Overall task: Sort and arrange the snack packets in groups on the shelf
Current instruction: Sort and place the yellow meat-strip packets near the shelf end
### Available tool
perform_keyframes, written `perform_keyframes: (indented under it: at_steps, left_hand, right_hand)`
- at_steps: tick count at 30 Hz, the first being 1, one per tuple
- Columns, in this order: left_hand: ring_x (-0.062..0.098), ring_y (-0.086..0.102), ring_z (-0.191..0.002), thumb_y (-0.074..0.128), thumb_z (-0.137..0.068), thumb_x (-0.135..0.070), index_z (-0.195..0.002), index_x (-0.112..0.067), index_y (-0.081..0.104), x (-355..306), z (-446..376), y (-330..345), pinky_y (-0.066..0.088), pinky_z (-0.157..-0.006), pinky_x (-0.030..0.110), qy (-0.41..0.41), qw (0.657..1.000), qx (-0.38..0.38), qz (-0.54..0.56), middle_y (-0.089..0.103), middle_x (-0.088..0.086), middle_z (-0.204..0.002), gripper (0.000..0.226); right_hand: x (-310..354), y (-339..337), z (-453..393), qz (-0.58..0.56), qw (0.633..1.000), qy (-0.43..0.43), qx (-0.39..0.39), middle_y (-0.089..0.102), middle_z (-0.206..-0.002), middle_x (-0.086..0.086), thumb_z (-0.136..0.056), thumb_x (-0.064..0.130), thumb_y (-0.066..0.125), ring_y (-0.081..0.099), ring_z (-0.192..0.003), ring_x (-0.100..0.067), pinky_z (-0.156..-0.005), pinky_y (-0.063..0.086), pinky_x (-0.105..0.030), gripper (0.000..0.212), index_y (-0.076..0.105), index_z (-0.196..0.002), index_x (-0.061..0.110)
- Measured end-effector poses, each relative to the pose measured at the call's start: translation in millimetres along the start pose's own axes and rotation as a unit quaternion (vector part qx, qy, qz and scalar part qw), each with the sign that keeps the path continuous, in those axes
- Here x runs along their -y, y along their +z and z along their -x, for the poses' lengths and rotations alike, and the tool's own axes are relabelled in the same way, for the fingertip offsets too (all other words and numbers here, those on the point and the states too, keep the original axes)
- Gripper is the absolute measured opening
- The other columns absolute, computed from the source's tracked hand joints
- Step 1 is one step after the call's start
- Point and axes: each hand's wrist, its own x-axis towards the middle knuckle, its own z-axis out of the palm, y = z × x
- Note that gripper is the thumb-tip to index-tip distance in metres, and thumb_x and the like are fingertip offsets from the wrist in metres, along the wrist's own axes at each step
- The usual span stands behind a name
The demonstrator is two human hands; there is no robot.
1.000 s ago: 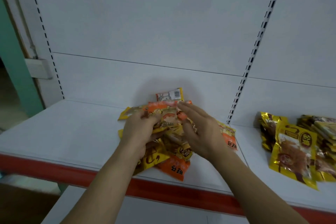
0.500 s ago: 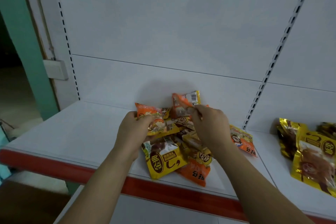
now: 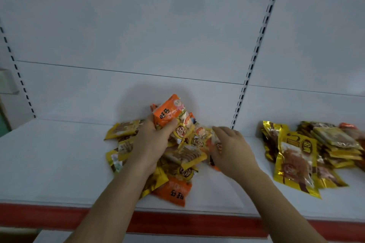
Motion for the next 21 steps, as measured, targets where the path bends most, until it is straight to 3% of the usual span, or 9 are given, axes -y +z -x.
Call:
perform_keyframes:
  at_steps: [2, 4, 8, 11, 13, 15, 17, 19, 21]
  left_hand:
    - [0.02, 0.073, -0.1, 0.074, -0.094, -0.033, -0.107, -0.037, 0.064, 2.7, -2.5, 9.8, 0.065, -0.075, 0.046, 0.005, 1.0, 0.012, 0.002, 0.075, -0.003, -0.11, 0.017]
    - [0.021, 0.073, -0.1, 0.074, -0.094, -0.03, -0.108, -0.036, 0.062, 5.1, -5.0, 18.4, 0.065, -0.073, 0.045, 0.005, 1.0, 0.015, -0.004, 0.075, -0.003, -0.11, 0.018]
    - [0.024, 0.072, -0.103, 0.075, -0.093, -0.031, -0.109, -0.036, 0.061, 8.4, -9.2, 27.7, 0.06, -0.088, 0.056, -0.013, 0.999, 0.008, -0.035, 0.074, -0.005, -0.109, 0.023]
    - [0.024, 0.071, -0.102, 0.074, -0.094, -0.023, -0.107, -0.037, 0.057, 9.3, -10.3, 34.6, 0.064, -0.081, 0.051, -0.023, 0.999, 0.018, -0.027, 0.071, -0.002, -0.112, 0.026]
    - [0.022, 0.072, -0.098, 0.075, -0.093, -0.02, -0.109, -0.034, 0.058, 6.8, -7.5, 40.4, 0.065, -0.07, 0.043, -0.029, 0.999, 0.037, -0.008, 0.072, 0.001, -0.112, 0.026]
    - [0.022, 0.075, -0.093, 0.07, -0.096, -0.027, -0.109, -0.031, 0.069, 1.3, -2.8, 45.0, 0.062, -0.064, 0.039, -0.047, 0.995, 0.067, 0.051, 0.076, 0.004, -0.108, 0.014]
    - [0.02, 0.077, -0.093, 0.063, -0.098, -0.043, -0.111, -0.032, 0.076, -4.9, 0.2, 44.8, 0.06, -0.066, 0.039, -0.069, 0.987, 0.09, 0.114, 0.079, 0.002, -0.107, 0.021]
    - [0.022, 0.077, -0.098, 0.066, -0.092, -0.053, -0.123, -0.028, 0.072, -3.4, -2.1, 41.0, 0.06, -0.071, 0.04, -0.072, 0.986, 0.086, 0.122, 0.078, 0.003, -0.112, 0.04]
    - [0.025, 0.078, -0.096, 0.075, -0.087, -0.048, -0.129, -0.025, 0.067, 3.3, -6.4, 36.3, 0.062, -0.071, 0.04, -0.062, 0.991, 0.047, 0.108, 0.078, 0.006, -0.114, 0.048]
  right_hand:
    - [-26.7, 4.9, -4.5, 0.054, 0.984, 0.064, 0.158, 0.035, -0.156, -0.003, -0.093, 0.044, 0.053, 0.031, -0.142, -0.03, -0.111, 0.038, -0.043, 0.07, 0.028, -0.155, 0.022]
    - [-42.0, 11.4, -8.1, 0.041, 0.979, 0.074, 0.187, 0.044, -0.151, -0.002, -0.093, 0.041, 0.053, 0.041, -0.136, -0.028, -0.105, 0.043, -0.039, 0.063, 0.036, -0.152, 0.025]
    - [-48.3, 4.0, -12.5, 0.069, 0.994, 0.057, 0.06, 0.069, -0.121, -0.004, -0.1, 0.026, 0.044, 0.064, -0.107, -0.027, -0.082, 0.052, -0.034, 0.034, 0.06, -0.13, 0.024]
    - [-38.9, -9.1, -11.2, -0.065, 0.988, 0.0, -0.143, 0.071, -0.12, -0.007, -0.102, 0.016, 0.05, 0.069, -0.098, -0.027, -0.076, 0.057, -0.036, 0.034, 0.059, -0.134, 0.015]
    - [-14.7, -14.4, -10.3, -0.147, 0.963, -0.097, -0.205, 0.065, -0.129, -0.006, -0.098, 0.008, 0.054, 0.065, -0.109, -0.024, -0.084, 0.056, -0.034, 0.038, 0.059, -0.135, 0.014]
    - [8.0, -8.5, -7.1, -0.162, 0.955, -0.172, -0.177, 0.054, -0.144, -0.009, -0.094, 0.009, 0.055, 0.052, -0.13, -0.025, -0.104, 0.048, -0.033, 0.047, 0.055, -0.141, 0.011]
    - [19.5, -0.6, -1.3, -0.171, 0.958, -0.208, -0.103, 0.034, -0.159, -0.008, -0.095, 0.014, 0.049, 0.028, -0.149, -0.023, -0.119, 0.032, -0.038, 0.058, 0.039, -0.152, 0.008]
    - [20.6, -0.4, 2.3, -0.205, 0.95, -0.234, -0.026, 0.018, -0.166, -0.003, -0.094, 0.02, 0.038, 0.007, -0.155, -0.015, -0.124, 0.02, -0.04, 0.065, 0.025, -0.157, 0.011]
    - [19.9, -5.1, 3.0, -0.319, 0.92, -0.227, 0.027, 0.021, -0.165, 0.003, -0.092, 0.014, 0.036, 0.01, -0.154, -0.009, -0.125, 0.018, -0.035, 0.064, 0.03, -0.156, 0.014]
